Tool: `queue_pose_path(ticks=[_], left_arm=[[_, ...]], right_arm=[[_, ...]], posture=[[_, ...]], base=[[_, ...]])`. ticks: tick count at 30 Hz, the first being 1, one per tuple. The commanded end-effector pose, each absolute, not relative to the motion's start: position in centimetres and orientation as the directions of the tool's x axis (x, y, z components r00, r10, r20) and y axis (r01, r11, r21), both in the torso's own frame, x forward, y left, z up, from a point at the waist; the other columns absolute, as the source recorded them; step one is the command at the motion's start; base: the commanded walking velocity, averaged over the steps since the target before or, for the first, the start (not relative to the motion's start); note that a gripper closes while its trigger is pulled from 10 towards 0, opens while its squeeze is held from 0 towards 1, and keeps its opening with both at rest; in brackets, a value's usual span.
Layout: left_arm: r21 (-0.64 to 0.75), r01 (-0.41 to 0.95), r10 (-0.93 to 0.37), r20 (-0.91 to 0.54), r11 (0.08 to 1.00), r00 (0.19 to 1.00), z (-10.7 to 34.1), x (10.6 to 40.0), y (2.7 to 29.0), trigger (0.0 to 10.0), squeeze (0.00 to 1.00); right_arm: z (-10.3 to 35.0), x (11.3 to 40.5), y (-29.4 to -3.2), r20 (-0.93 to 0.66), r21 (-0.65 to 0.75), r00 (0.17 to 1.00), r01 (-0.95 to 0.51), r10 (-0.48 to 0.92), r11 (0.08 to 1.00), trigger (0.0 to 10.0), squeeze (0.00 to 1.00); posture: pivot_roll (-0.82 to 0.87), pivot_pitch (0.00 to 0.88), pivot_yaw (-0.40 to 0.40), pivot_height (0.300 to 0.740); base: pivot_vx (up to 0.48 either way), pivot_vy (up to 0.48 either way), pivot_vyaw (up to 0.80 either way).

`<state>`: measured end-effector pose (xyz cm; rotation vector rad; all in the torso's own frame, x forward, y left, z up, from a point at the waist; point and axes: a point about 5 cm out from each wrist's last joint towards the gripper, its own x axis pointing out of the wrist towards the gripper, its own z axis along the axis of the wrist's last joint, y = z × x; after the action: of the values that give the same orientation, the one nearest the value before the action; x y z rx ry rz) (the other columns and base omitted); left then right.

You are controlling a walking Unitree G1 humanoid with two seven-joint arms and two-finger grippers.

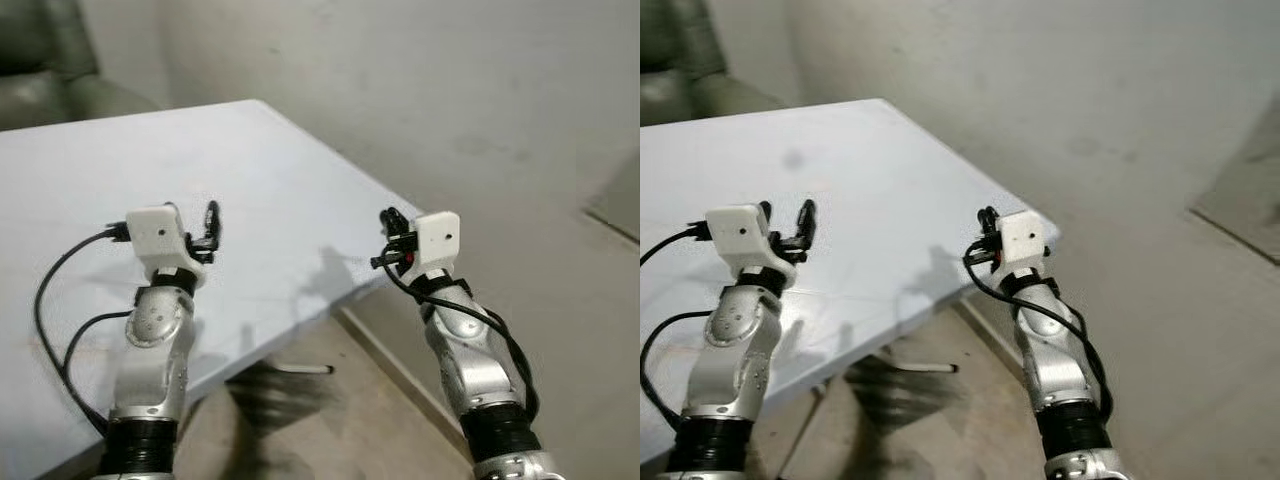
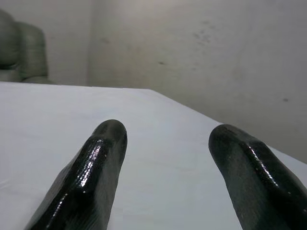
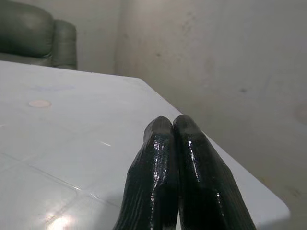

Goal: Hang keys on a hook

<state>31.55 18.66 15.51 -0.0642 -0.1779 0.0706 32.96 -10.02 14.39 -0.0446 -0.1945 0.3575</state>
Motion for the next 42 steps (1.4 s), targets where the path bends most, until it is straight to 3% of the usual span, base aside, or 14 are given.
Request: queue_pose_path(ticks=[1,23,29,42], left_arm=[[-0.065,-0.048,0.058,0.167,0.997,0.984,15.6,31.7,17.9,10.0,0.0],[-0.038,-0.057,0.062,0.161,0.998,0.985,15.9,31.2,18.3,10.0,0.0],[-0.043,-0.007,0.012,0.113,0.999,0.994,15.6,31.2,18.0,10.0,0.0],[-0.067,0.045,-0.037,0.116,0.997,0.993,15.6,31.0,17.2,10.0,0.0]], right_arm=[[14.6,33.2,-11.1,0.184,-0.081,0.928,-0.315,0.325,0.945,10.0,0.0],[14.2,33.2,-12.3,0.172,-0.075,0.944,-0.272,0.281,0.959,10.0,0.0],[13.9,32.8,-12.3,0.172,-0.007,0.952,-0.256,0.253,0.967,10.0,0.0],[13.9,32.2,-12.5,0.166,-0.027,0.95,-0.263,0.264,0.964,10.0,0.0]], posture=[[-0.1,0.0,-0.082,0.74],[-0.09,0.0,-0.052,0.74],[-0.1,0.0,-0.028,0.74],[-0.12,0.0,-0.034,0.74]], base=[[0.0,0.0,-0.78],[0.0,0.0,-0.78],[0.0,0.0,0.0],[0.146,0.0,0.0]])
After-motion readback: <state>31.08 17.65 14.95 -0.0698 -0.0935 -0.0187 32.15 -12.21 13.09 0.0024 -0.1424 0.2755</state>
